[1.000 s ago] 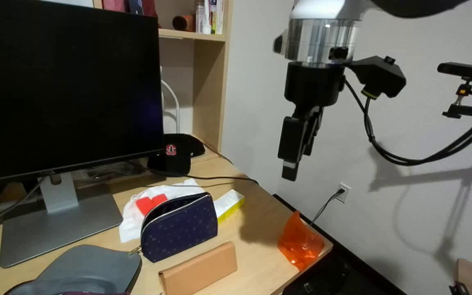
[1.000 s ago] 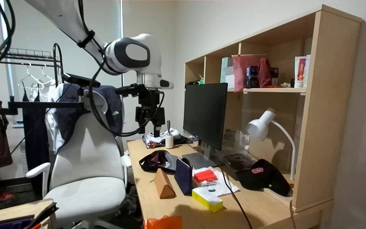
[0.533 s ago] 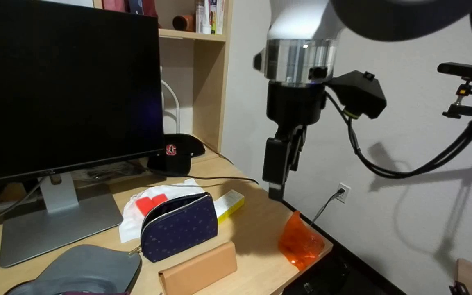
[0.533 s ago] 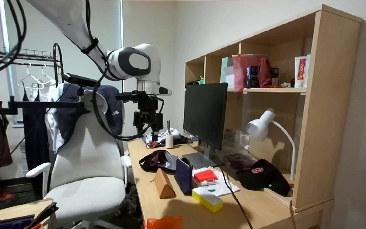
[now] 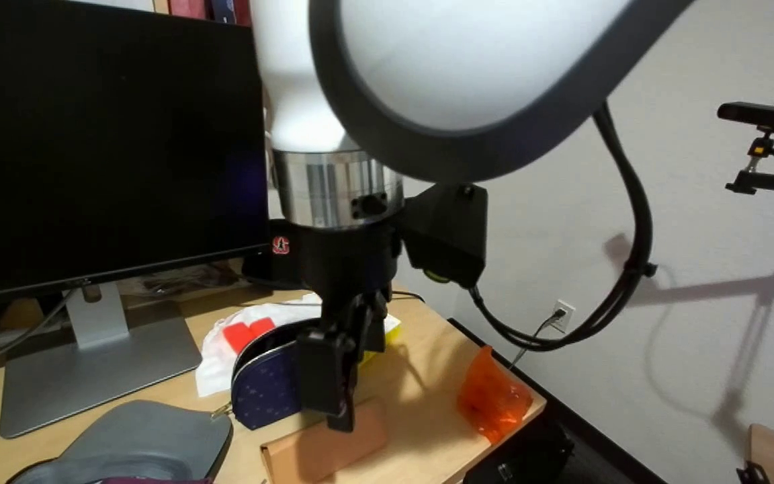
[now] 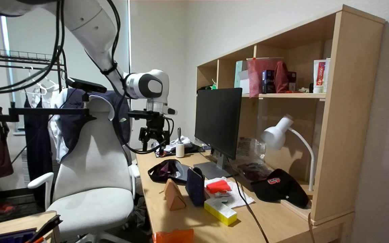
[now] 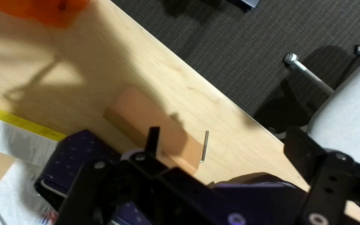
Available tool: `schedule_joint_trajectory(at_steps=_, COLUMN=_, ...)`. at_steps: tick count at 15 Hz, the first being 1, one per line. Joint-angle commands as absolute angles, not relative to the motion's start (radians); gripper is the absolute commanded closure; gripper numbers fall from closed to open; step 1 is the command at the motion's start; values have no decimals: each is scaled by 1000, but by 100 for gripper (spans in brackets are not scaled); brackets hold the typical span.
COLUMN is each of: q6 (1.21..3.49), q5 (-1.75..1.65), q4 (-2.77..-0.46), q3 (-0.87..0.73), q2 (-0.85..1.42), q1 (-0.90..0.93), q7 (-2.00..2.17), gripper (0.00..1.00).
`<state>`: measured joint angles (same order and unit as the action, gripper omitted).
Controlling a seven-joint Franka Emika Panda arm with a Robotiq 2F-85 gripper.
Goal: Remove the cloth from the cap and put it in the pencil case
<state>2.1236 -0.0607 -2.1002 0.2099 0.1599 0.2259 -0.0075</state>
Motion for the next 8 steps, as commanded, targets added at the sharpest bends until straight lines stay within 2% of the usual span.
schedule_joint_trajectory(at_steps=1, q6=2121, q5=-63, q4=-2081, q3=211, q2=179, q1=229, q7=-7, gripper=0)
schedule_joint_trajectory(at_steps=8, q6=2193, q5=-73, q4=-2043, q3=213, q2=221, q1=220, q7=-101, gripper=0)
